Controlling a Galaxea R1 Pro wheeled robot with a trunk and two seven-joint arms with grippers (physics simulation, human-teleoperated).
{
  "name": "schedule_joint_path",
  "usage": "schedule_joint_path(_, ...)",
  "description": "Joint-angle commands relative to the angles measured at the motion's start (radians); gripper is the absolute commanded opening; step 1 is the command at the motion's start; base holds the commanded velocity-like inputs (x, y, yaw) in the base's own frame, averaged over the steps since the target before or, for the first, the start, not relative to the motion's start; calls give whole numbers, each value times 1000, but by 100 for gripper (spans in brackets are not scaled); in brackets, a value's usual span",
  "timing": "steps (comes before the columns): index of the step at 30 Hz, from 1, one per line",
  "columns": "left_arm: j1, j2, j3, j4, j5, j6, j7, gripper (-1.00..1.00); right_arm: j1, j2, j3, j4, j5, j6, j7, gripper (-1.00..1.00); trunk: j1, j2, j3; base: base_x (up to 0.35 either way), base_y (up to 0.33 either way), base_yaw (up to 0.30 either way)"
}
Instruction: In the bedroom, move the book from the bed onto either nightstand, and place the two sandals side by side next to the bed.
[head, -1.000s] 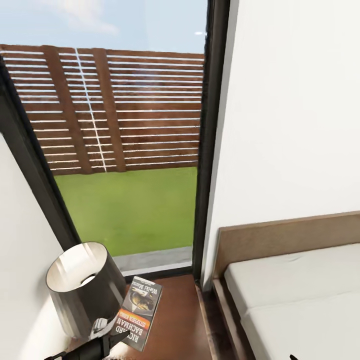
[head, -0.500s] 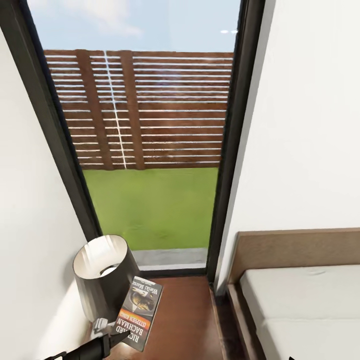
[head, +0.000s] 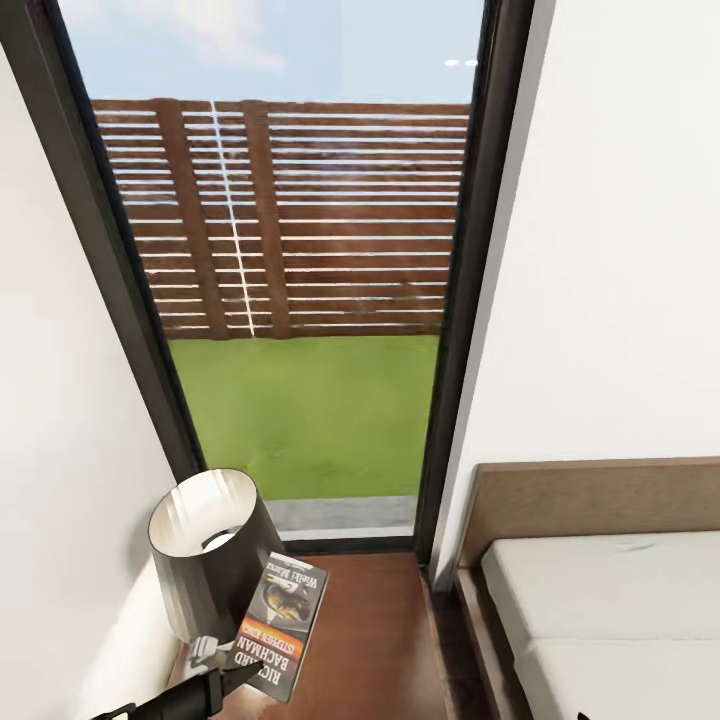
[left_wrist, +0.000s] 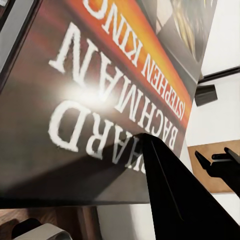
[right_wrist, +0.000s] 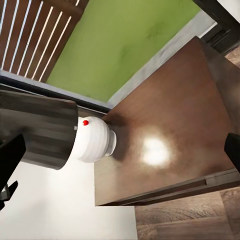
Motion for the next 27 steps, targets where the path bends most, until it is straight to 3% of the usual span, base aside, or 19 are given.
schedule_joint_path(1, -1, 1, -4, 0, 7, 9, -1, -100, -1, 0, -1, 1, -5, 10, 3, 100, 1, -2, -2, 0, 0, 0)
schedule_joint_path(6, -1, -13, -4, 0, 7, 9, 8, -100, 0, 0, -1, 3, -5, 10, 2, 100, 1, -2, -2, 0, 0, 0)
schedule_joint_path(9, -1, -23, -5, -1, 7, 10, 44, -100, -1, 1, -1, 4, -4, 10, 1, 100, 1, -2, -2, 0, 0, 0)
schedule_joint_path(11, -1, -49, -6, -4, 7, 10, 95, -100, -1, 1, -1, 5, -3, 10, 1, 100, 1, -2, -2, 0, 0, 0)
schedule_joint_path(12, -1, -75, -6, -5, 7, 10, 132, -100, -1, 1, -1, 5, -2, 10, 0, 100, 1, -2, -2, 0, 0, 0)
schedule_joint_path(13, -1, -130, -5, -9, 6, 11, 231, -100, -1, 1, -1, 5, -2, 10, 0, 100, 1, -2, -2, 0, 0, 0)
schedule_joint_path(15, -1, -165, -5, -12, 7, 11, 329, -100, -1, 1, -1, 5, -1, 10, 0, 100, 1, -2, -2, 0, 0, 0)
schedule_joint_path(20, -1, -189, -5, -25, 8, 14, 394, -100, -1, 2, -1, 5, -1, 10, 0, 100, 1, -2, -2, 0, 0, 0)
schedule_joint_path(27, -9, -199, -5, -114, 9, 38, 409, -100, -1, 2, 0, 5, -1, 10, 0, 100, 1, -2, -2, 0, 0, 0)
